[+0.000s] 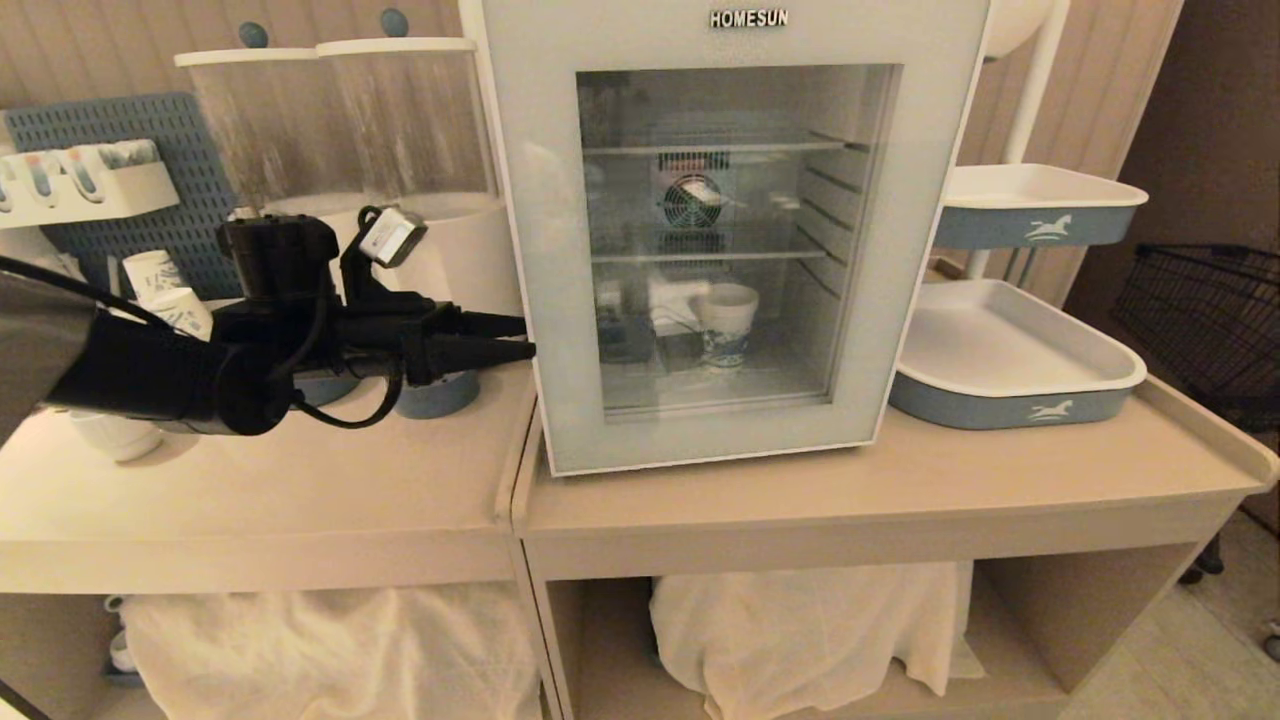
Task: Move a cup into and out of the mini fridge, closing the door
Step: Open the freezer door
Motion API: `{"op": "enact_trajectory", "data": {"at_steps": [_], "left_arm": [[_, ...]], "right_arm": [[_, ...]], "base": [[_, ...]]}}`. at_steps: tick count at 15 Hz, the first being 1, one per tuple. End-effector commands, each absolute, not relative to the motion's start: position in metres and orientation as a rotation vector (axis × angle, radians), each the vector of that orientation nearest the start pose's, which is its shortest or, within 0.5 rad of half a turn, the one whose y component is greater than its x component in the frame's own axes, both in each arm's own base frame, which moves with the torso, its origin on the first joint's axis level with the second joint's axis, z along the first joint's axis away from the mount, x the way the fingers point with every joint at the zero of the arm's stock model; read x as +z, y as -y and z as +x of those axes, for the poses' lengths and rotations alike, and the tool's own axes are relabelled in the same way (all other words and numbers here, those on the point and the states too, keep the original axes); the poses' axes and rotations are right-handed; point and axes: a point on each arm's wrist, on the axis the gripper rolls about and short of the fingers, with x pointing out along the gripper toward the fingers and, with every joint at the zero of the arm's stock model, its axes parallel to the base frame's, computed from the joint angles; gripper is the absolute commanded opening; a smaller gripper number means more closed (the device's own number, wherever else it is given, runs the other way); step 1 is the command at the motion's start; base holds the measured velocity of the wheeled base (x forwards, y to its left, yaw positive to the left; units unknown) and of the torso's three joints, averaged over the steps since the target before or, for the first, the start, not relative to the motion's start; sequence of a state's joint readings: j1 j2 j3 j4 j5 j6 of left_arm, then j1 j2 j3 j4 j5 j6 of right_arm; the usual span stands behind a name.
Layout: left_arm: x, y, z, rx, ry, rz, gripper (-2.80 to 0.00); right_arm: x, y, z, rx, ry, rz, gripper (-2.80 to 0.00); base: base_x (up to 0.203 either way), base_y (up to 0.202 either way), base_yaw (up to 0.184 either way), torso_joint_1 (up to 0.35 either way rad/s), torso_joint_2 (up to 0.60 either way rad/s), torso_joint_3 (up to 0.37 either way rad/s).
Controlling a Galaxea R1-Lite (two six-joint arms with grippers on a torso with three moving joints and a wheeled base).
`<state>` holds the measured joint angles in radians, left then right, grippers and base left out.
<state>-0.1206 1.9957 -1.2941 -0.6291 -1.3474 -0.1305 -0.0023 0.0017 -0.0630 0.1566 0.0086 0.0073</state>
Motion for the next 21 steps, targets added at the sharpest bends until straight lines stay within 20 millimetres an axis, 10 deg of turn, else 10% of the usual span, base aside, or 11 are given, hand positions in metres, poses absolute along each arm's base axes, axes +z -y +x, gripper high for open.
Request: {"op": "enact_trajectory", "data": {"at_steps": [1, 5, 14, 21], "left_arm": [[0.221, 0.068, 0.373, -1.479, -0.144, -0.139, 0.00], [0.229, 0.074, 0.351, -1.508, -0.144, -0.136, 0.00], [0.260, 0.118, 0.220, -1.679, -0.099, -0.096, 0.00], [0.259, 0.204, 0.158, -1.728, -0.167, -0.153, 0.00]], "right_arm": [[0.077, 0.000, -0.028, 0.007, -0.098, 0.008, -2.80], [0.077, 0.000, -0.028, 0.007, -0.098, 0.008, -2.80], [0.077, 0.000, -0.028, 0.007, -0.097, 0.010, -2.80], [0.077, 0.000, -0.028, 0.007, -0.095, 0.010, -2.80]], "base": [[0.000, 0.000, 0.000, 0.000, 0.00, 0.000], [0.000, 0.000, 0.000, 0.000, 0.00, 0.000], [0.000, 0.000, 0.000, 0.000, 0.00, 0.000], [0.000, 0.000, 0.000, 0.000, 0.00, 0.000]]}}
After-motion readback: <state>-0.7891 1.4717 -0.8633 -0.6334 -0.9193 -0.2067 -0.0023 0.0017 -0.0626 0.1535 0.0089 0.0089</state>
